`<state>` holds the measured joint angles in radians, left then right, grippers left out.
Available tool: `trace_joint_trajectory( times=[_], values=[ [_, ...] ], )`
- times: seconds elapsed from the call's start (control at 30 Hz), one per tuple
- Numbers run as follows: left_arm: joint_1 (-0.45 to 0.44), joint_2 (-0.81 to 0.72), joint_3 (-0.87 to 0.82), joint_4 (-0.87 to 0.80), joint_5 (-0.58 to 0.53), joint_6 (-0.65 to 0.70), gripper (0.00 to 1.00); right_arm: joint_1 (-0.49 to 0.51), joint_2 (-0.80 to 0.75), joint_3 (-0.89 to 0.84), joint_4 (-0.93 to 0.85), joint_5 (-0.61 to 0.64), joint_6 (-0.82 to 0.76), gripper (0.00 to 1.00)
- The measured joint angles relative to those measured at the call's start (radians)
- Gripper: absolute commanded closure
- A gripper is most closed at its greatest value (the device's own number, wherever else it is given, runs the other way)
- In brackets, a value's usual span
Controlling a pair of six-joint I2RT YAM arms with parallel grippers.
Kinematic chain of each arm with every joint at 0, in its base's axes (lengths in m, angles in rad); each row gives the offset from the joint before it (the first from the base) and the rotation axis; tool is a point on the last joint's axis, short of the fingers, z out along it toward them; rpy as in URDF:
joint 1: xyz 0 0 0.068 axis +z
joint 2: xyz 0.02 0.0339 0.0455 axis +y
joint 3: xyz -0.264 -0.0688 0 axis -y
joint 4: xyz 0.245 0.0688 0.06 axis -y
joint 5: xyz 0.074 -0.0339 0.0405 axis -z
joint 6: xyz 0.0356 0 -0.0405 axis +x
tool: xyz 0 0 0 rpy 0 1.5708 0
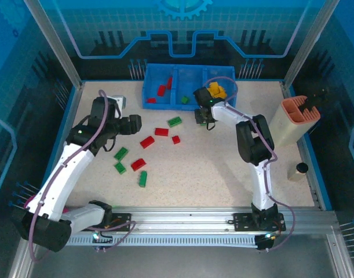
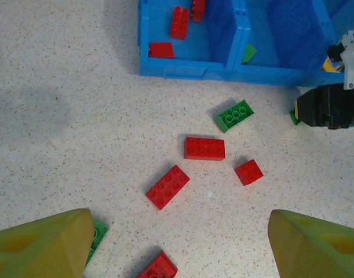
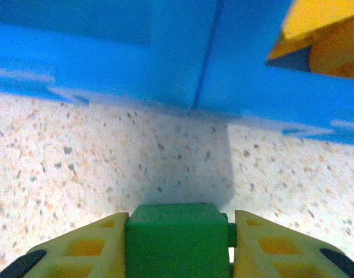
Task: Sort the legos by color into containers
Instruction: Pick up the lego from the top-center of the table, then place the lego in the container.
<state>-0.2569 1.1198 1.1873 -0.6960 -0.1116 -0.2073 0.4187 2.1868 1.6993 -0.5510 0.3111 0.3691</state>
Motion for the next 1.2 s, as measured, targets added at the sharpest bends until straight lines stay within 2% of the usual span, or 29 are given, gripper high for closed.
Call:
trace_joint_trajectory(
  times=[0.2, 0.43, 0.6, 0.93, 1.03, 1.2],
  values=[
    [0.0, -0.006, 0.0, 0.0, 0.0, 0.0, 0.2, 0.018, -0.1, 0.019, -0.036, 0.013, -0.037, 0.61],
    [0.0, -0.006, 0.0, 0.001, 0.0, 0.0, 0.2, 0.044, -0.083, 0.24, -0.033, 0.023, -0.1, 0.61],
    [0.0, -0.006, 0.0, 0.001, 0.0, 0.001, 0.2, 0.046, 0.035, 0.428, 0.002, 0.025, -0.172, 0.61],
    [0.0, -0.005, 0.011, -0.006, 0.0, 0.005, 0.2, 0.045, 0.433, 0.831, 0.006, 0.013, -0.277, 0.59],
    [0.0, -0.005, 0.019, -0.007, 0.0, 0.005, 0.19, 0.044, 0.464, 0.845, 0.003, -0.008, -0.288, 0.52],
    [0.0, -0.005, 0.027, -0.01, 0.0, 0.008, 0.18, 0.036, 0.437, 0.781, 0.047, -0.04, -0.357, 0.33]
  ],
)
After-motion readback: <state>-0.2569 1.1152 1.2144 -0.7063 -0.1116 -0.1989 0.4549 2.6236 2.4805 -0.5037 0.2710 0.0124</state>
